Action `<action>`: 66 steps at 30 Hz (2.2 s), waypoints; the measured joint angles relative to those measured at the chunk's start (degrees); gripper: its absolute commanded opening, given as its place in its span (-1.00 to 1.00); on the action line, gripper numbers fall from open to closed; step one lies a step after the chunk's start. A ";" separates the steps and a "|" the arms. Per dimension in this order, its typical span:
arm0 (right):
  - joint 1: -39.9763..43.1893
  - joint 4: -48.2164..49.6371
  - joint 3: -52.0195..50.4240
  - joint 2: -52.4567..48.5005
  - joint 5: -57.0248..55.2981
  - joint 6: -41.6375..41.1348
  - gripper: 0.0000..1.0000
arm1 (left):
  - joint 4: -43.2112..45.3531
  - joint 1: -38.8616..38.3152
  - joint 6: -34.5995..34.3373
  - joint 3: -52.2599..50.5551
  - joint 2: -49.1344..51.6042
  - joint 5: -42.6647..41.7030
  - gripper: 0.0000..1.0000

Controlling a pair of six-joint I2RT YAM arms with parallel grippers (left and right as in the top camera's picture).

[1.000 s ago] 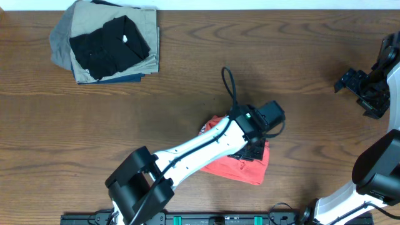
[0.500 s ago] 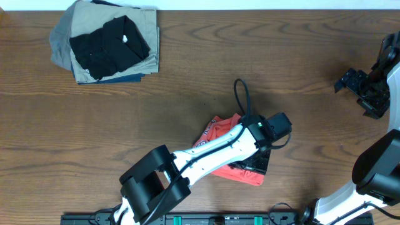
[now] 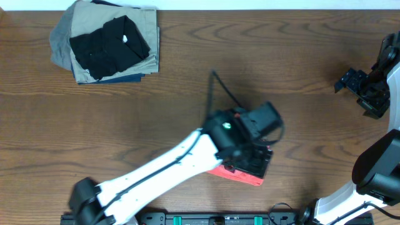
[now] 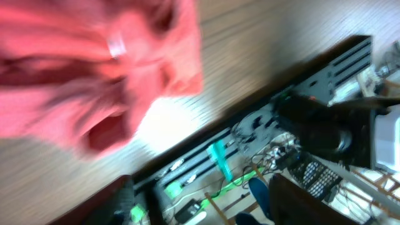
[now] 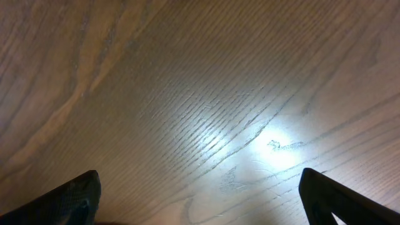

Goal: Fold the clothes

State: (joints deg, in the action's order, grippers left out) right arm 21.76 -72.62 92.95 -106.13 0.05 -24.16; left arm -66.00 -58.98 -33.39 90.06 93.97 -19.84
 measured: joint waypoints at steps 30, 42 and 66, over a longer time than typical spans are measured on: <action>0.00 -0.02 -0.02 0.00 0.00 0.00 0.99 | 13.92 2.93 4.87 -17.77 4.50 6.32 0.09; 0.00 0.00 0.00 0.00 0.00 0.00 0.99 | 12.37 2.82 5.14 -17.77 4.50 3.37 -0.88; 0.00 0.00 0.00 0.00 0.00 0.00 0.98 | 16.44 -9.90 -1.51 -17.07 4.59 -1.81 -0.18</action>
State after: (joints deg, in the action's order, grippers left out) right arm 21.76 -72.62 92.95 -106.13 0.05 -24.16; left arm -49.56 -68.88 -34.89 72.99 98.56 -21.65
